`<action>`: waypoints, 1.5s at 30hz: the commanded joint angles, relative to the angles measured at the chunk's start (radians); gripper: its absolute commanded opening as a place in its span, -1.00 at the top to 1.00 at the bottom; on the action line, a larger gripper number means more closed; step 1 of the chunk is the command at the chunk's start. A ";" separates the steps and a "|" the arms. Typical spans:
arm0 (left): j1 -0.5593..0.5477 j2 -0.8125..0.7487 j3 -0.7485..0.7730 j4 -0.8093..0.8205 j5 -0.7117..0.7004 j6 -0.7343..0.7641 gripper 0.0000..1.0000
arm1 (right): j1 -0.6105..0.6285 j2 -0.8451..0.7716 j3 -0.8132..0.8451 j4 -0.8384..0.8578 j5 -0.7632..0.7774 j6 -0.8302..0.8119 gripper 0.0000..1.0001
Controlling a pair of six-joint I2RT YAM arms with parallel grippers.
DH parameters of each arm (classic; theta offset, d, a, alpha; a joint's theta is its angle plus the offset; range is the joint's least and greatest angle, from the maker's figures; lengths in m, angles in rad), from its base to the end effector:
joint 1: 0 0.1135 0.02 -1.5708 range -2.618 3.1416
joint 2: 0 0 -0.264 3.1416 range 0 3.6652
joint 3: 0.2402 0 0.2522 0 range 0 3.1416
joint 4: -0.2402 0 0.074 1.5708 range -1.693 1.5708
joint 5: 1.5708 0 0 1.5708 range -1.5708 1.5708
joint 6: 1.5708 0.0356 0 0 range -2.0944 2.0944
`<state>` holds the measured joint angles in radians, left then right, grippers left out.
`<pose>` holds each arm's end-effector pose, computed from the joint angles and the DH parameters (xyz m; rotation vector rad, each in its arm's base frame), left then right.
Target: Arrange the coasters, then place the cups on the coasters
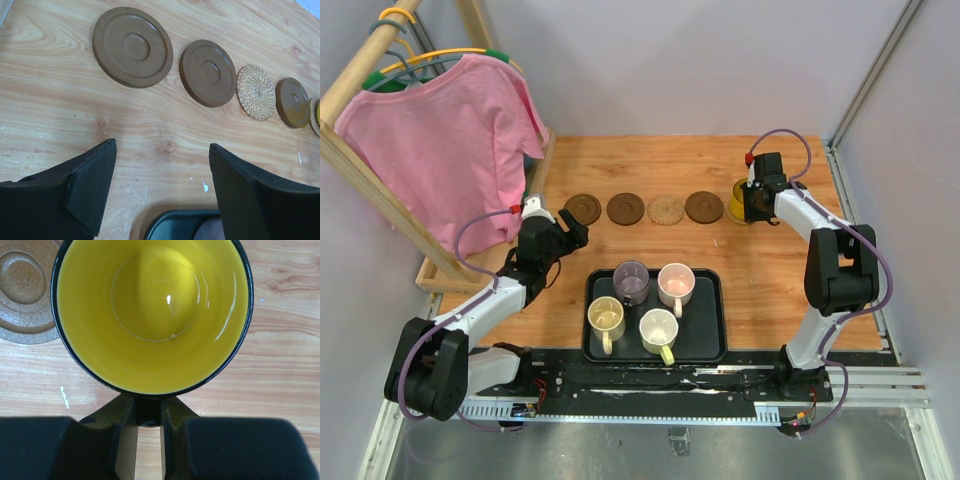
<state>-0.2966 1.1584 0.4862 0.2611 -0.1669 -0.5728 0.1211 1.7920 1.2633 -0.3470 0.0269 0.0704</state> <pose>0.2343 -0.0654 0.2062 -0.3828 1.9607 -0.3989 0.3871 0.0461 0.2152 -0.0501 2.4462 0.0520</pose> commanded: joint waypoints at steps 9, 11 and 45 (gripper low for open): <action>0.007 0.007 0.003 0.034 0.004 0.003 -0.56 | -0.020 0.016 0.042 0.030 0.010 0.012 0.97; 0.007 0.008 0.003 0.035 0.004 0.002 -0.56 | -0.020 0.021 0.044 0.027 0.010 0.014 0.93; 0.007 -0.089 -0.035 0.011 0.041 -0.004 -0.56 | 0.052 -0.391 -0.176 -0.043 -0.005 0.119 -0.29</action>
<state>-0.2966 1.1069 0.4725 0.2604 -0.1341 -0.5762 0.1314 1.5074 1.1328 -0.3424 0.0166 0.1497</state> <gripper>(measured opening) 0.782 0.642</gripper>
